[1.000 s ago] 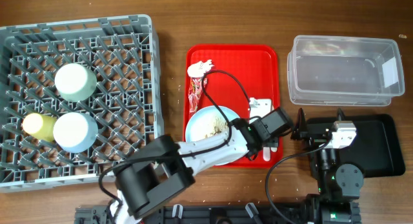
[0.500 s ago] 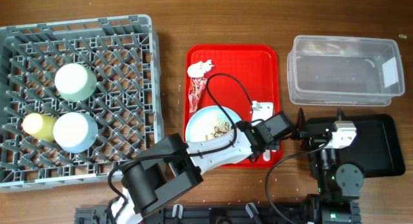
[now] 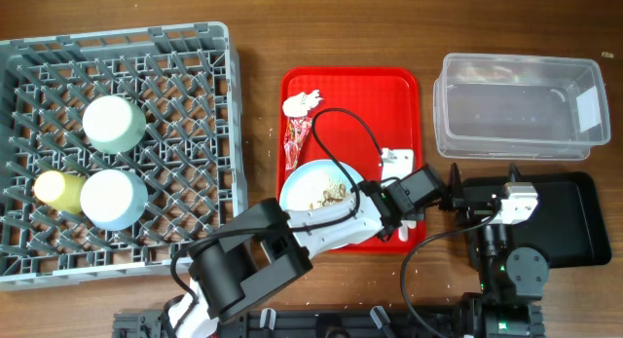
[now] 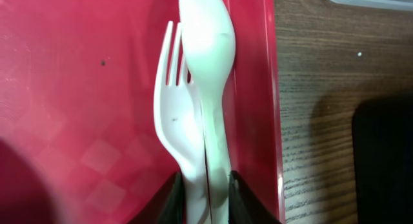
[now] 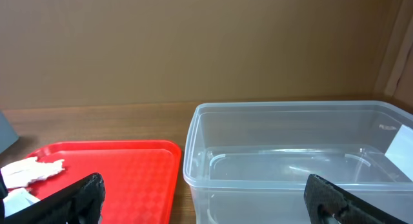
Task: Sort waste into correct bins and load items into the dishwasher rack
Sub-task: 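Carry the white fork to the rack and drop it in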
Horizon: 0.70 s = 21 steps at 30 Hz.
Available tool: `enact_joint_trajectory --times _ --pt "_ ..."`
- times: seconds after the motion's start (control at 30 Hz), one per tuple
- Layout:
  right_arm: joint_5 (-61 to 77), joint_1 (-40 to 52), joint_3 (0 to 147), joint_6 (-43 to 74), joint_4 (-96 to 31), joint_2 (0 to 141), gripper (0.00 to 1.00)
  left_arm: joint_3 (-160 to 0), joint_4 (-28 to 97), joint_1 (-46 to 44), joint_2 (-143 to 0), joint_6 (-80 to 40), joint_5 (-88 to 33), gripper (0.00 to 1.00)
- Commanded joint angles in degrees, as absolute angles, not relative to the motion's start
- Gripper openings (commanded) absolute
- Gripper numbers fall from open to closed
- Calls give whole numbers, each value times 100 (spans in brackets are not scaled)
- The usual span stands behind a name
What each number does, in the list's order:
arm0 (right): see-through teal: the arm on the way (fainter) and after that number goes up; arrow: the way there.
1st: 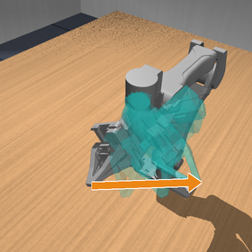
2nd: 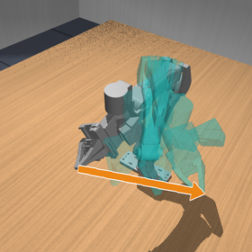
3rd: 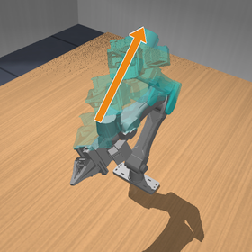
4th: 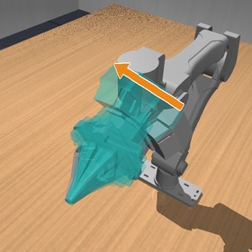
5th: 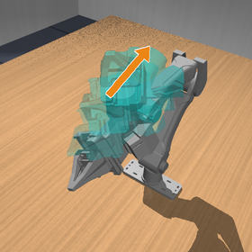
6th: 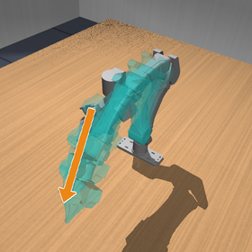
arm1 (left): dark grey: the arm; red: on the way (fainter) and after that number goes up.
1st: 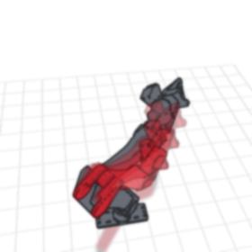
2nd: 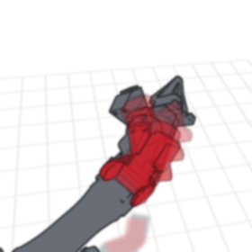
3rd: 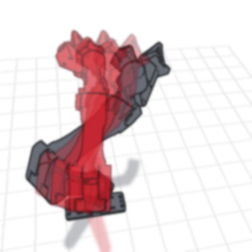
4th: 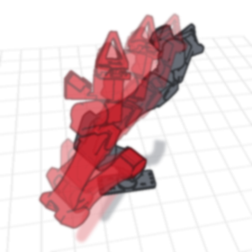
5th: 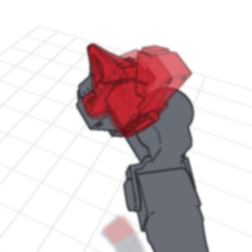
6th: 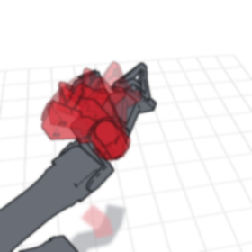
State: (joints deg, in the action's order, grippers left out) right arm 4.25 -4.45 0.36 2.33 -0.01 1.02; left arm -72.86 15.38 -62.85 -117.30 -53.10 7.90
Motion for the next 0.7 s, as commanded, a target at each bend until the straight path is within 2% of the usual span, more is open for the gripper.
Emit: enact_joint_trajectory --times 0.0,0.07,0.27,0.37,0.67 --pt "388 -458 32 301 10 80 100 -7203 1651 -6195 -11955 -5321 886 19" --pt "388 -458 32 303 10 80 100 -7203 1651 -6187 -11880 -5319 888 15" --pt "388 -458 32 303 10 80 100 -7203 1761 -6187 -11858 -5317 888 14" --pt "388 -458 32 303 10 80 100 -7203 1761 -6184 -11830 -5317 891 5" --pt "388 -458 32 303 10 80 100 -7203 1909 -6184 -11515 -5317 888 6"
